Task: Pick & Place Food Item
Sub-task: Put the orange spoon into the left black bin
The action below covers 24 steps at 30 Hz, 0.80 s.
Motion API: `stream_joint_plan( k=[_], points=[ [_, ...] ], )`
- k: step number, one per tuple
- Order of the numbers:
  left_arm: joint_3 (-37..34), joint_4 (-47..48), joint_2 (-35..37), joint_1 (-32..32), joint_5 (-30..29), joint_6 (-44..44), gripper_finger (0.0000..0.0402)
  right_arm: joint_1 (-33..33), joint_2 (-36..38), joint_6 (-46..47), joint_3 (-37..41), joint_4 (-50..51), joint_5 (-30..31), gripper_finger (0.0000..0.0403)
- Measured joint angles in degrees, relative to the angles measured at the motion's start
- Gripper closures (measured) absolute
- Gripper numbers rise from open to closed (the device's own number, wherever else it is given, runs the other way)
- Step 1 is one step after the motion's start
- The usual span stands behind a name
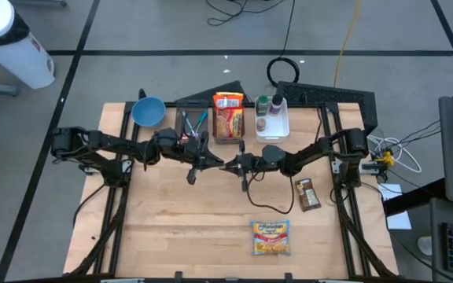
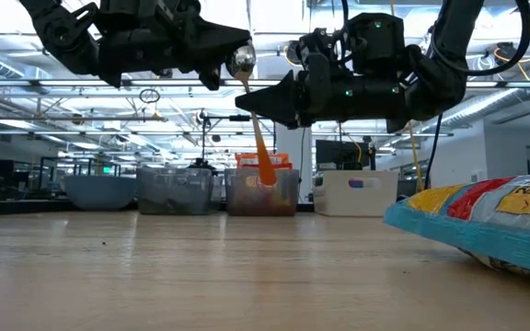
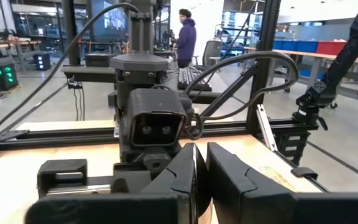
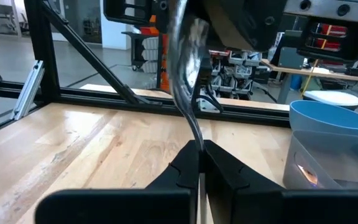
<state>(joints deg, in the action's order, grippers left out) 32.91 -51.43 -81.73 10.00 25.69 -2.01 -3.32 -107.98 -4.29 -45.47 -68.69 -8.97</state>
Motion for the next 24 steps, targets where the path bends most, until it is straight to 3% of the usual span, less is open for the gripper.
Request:
stream_joint_plan(
  k=[11, 21, 24],
  points=[
    [0.0, 0.4, 0.0, 0.0, 2.8, 1.8, 0.0383, 0.0, 0.0, 0.9, 0.0, 0.4, -0.2, 0.0332],
    [0.0, 0.9, 0.0, 0.0, 2.5, 2.3, 0.0386, 0.1, 0.0, 0.6, 0.0, 0.9, 0.0, 0.0215],
    [0.0, 0.9, 0.0, 0.0, 2.5, 2.3, 0.0386, 0.1, 0.0, 0.6, 0.0, 1.4, 2.9, 0.0185]
  ],
)
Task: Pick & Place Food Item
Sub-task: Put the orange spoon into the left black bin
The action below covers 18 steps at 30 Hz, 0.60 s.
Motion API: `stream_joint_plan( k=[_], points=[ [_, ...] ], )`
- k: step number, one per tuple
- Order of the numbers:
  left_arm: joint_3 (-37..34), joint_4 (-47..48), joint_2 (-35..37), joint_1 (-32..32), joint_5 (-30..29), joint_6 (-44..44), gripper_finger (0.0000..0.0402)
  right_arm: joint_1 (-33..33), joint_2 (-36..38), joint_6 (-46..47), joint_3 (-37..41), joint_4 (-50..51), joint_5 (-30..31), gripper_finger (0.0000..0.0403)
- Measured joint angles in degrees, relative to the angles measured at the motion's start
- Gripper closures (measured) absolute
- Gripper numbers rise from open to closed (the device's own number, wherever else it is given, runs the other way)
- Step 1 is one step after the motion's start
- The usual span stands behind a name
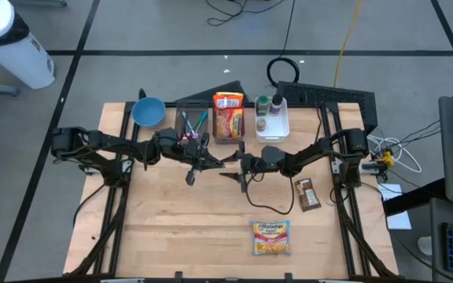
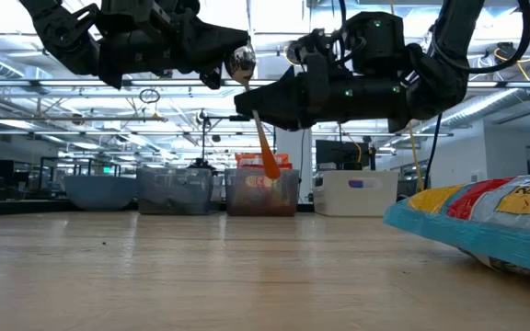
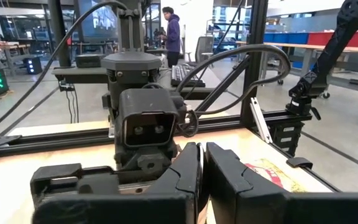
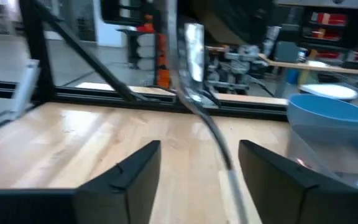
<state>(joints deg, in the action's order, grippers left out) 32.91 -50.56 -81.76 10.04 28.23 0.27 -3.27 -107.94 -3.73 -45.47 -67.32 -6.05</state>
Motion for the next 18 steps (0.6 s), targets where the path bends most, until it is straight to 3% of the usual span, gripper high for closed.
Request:
stream_joint_plan(
  k=[5, 9, 18],
  points=[
    [0.0, 1.1, 0.0, 0.0, 0.1, -0.3, 0.0386, 0.0, 0.0, 0.0, 0.0, 0.8, 4.6, 0.0150],
    [0.0, 2.2, 0.0, 0.0, 0.2, -0.4, 0.0386, -0.1, 0.0, -0.1, 0.0, 0.8, 4.7, 0.0134],
    [0.0, 5.8, 1.6, 1.9, 0.1, -0.4, 0.0386, -0.1, 1.6, -1.0, 0.3, 4.7, 4.8, 0.0134]
  ],
)
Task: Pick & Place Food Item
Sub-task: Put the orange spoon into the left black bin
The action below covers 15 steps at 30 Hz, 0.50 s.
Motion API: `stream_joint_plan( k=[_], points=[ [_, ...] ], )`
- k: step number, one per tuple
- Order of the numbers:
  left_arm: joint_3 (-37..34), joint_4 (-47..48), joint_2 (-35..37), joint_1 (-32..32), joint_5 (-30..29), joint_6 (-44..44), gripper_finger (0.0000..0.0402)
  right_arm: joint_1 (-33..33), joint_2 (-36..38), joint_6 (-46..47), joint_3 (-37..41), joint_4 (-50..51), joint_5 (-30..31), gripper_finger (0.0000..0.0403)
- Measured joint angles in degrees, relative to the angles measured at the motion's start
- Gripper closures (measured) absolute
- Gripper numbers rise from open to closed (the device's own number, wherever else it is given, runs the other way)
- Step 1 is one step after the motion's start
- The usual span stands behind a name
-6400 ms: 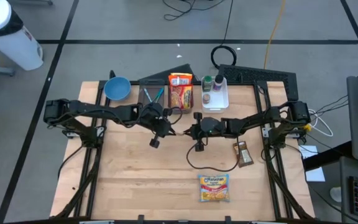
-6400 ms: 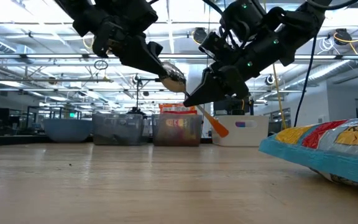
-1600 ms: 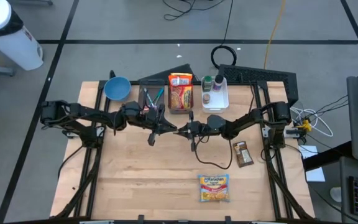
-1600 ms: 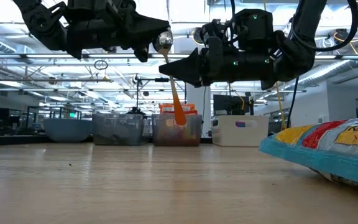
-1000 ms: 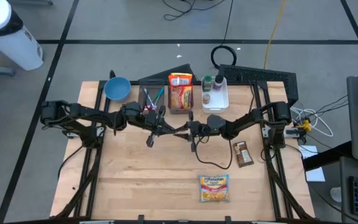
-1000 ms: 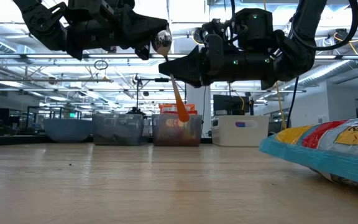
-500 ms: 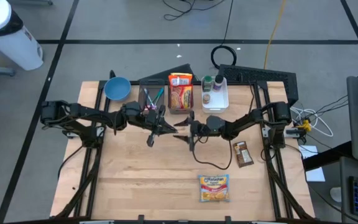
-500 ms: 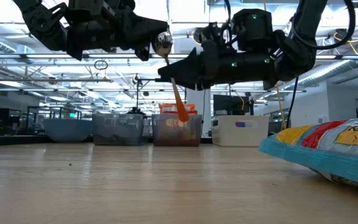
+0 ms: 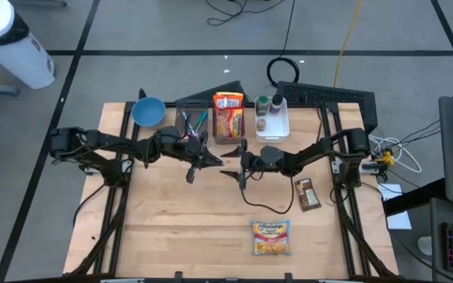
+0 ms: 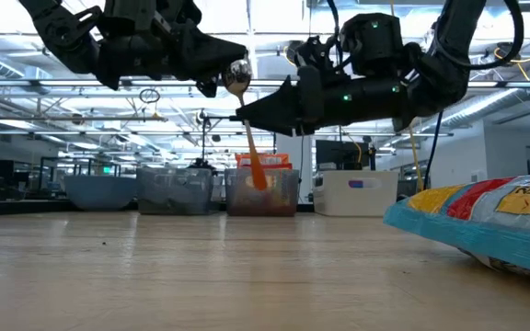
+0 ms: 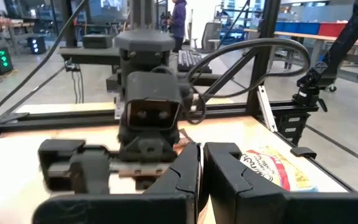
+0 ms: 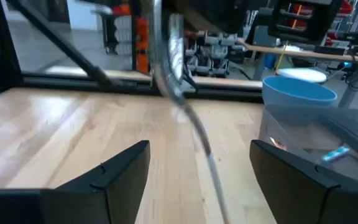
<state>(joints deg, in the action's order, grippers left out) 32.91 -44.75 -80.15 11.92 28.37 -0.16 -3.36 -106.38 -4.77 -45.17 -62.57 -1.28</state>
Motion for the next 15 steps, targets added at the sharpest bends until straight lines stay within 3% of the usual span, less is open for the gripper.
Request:
stream_joint_plan(
  k=[7, 15],
  points=[
    [0.0, 10.4, 7.0, 1.3, -2.0, 4.0, 0.0386, 0.0, 7.9, -2.6, 3.8, 6.0, 4.6, 0.0132],
    [0.0, 26.8, 17.2, 2.9, -13.4, 11.8, 0.0386, 0.0, 17.7, -2.5, 14.1, 5.3, 13.9, 0.0136]
  ],
)
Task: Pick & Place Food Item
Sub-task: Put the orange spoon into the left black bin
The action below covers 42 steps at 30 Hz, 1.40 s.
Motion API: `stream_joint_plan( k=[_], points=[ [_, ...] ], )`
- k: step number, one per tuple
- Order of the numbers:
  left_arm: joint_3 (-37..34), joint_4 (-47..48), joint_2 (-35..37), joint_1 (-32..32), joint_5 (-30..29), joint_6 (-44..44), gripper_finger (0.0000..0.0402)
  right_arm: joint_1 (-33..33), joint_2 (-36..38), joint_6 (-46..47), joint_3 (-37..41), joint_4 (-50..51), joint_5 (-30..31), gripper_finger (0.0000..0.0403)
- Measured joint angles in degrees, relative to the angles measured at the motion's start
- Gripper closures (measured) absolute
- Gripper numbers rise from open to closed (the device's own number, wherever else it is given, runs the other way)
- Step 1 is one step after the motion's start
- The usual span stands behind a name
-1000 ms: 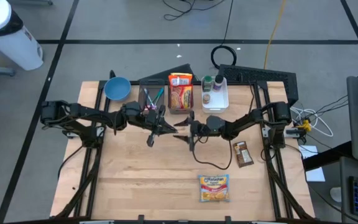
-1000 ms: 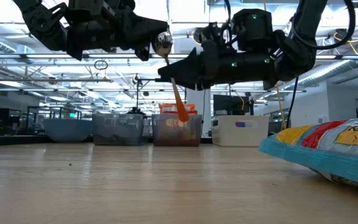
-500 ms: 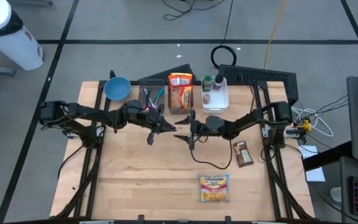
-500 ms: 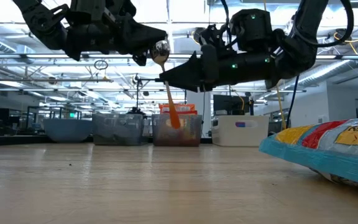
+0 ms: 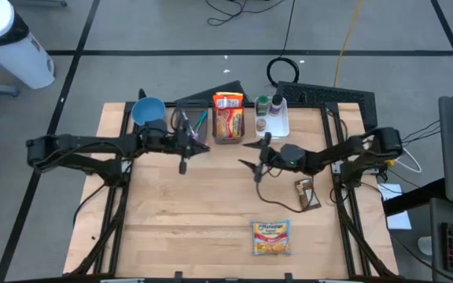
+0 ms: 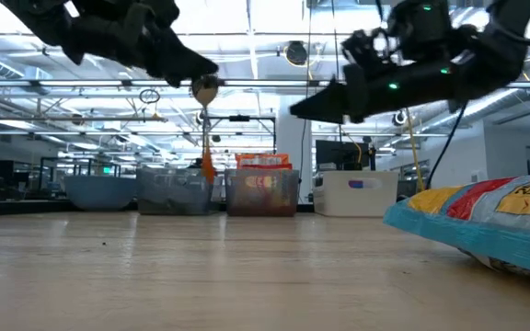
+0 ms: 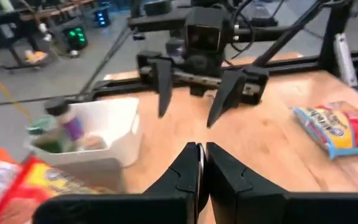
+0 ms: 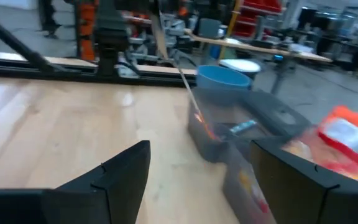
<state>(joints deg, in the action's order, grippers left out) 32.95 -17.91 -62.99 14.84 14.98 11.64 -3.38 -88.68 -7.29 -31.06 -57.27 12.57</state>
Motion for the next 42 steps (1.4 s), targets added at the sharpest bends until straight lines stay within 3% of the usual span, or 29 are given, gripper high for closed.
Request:
stream_joint_plan(
  k=[8, 15, 25, 30, 42],
  points=[
    [0.0, 4.2, 8.9, 1.7, -4.0, 5.6, 0.0386, 0.0, 3.2, 4.4, 9.0, -8.4, 1.3, 0.0140],
    [0.0, 7.9, 10.2, 5.6, -4.6, 11.7, 0.0386, -0.2, 3.2, 6.3, 11.5, -10.2, 4.1, 0.0140],
    [0.0, 8.8, 3.3, 16.3, -4.3, 11.8, 0.0385, -0.4, 3.2, 6.1, 11.4, -10.2, 3.9, 0.0140],
    [0.0, 6.9, -1.5, 20.7, 0.2, 10.8, 0.0387, -0.4, 3.2, 5.8, 11.4, -10.2, 3.9, 0.0140],
    [0.0, 0.2, -12.8, 23.3, 1.5, 14.1, 0.0387, -0.4, 3.2, 5.1, 11.4, -10.2, 3.9, 0.0140]
  ],
)
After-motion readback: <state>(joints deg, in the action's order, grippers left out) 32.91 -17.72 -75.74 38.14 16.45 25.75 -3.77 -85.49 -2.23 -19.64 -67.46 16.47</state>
